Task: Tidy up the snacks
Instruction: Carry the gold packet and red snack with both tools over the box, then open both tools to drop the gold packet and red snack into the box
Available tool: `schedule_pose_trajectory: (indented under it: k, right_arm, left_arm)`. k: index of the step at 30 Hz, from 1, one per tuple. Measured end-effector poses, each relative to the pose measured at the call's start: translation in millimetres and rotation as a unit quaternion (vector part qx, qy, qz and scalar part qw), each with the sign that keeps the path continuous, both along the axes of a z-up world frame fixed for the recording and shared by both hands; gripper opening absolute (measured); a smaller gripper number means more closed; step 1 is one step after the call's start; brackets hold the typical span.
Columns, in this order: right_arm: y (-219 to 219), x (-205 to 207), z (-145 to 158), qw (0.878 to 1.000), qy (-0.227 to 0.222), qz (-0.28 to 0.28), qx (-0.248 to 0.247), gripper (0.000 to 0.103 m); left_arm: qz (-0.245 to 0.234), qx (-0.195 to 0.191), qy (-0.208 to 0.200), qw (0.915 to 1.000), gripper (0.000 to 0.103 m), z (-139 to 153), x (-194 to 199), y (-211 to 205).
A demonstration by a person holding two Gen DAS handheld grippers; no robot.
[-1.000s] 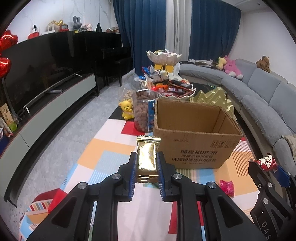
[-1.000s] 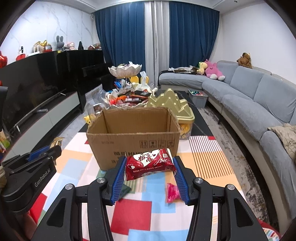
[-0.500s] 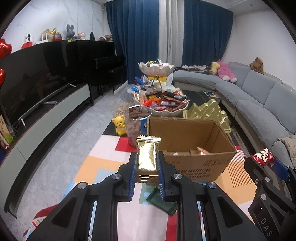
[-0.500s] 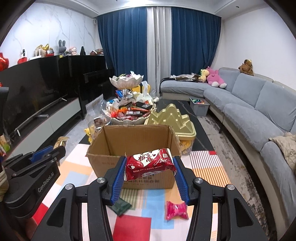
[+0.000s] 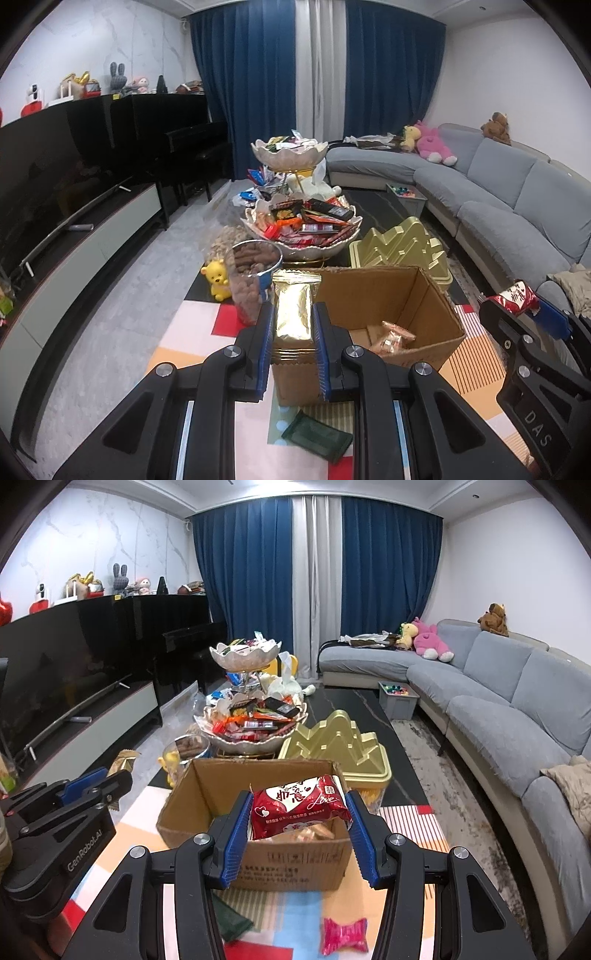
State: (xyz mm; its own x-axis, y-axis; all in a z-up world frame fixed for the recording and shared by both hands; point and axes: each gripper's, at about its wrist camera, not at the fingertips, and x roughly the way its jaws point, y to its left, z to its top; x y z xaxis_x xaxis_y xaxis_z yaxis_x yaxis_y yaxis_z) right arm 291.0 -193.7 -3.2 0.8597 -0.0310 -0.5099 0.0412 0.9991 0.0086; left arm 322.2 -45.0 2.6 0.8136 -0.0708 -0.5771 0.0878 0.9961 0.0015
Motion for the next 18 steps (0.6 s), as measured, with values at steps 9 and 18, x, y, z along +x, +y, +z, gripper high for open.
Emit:
schedule_pose_trajectory:
  k: [9,18]
  right_arm:
    - [-6.5,30.5,-0.5,1.0,0.018,0.014,0.005,0.052]
    - [-7.8,59.3,-9.3,0.998,0.047,0.029,-0.002,0.052]
  left_arm:
    - [-0.028,0.015,0.001,0.9995,0.022,-1.1,24.4,-11.9]
    - [-0.049,0.029,0.016,0.9983,0.022,-14.6,46.3,-16.8]
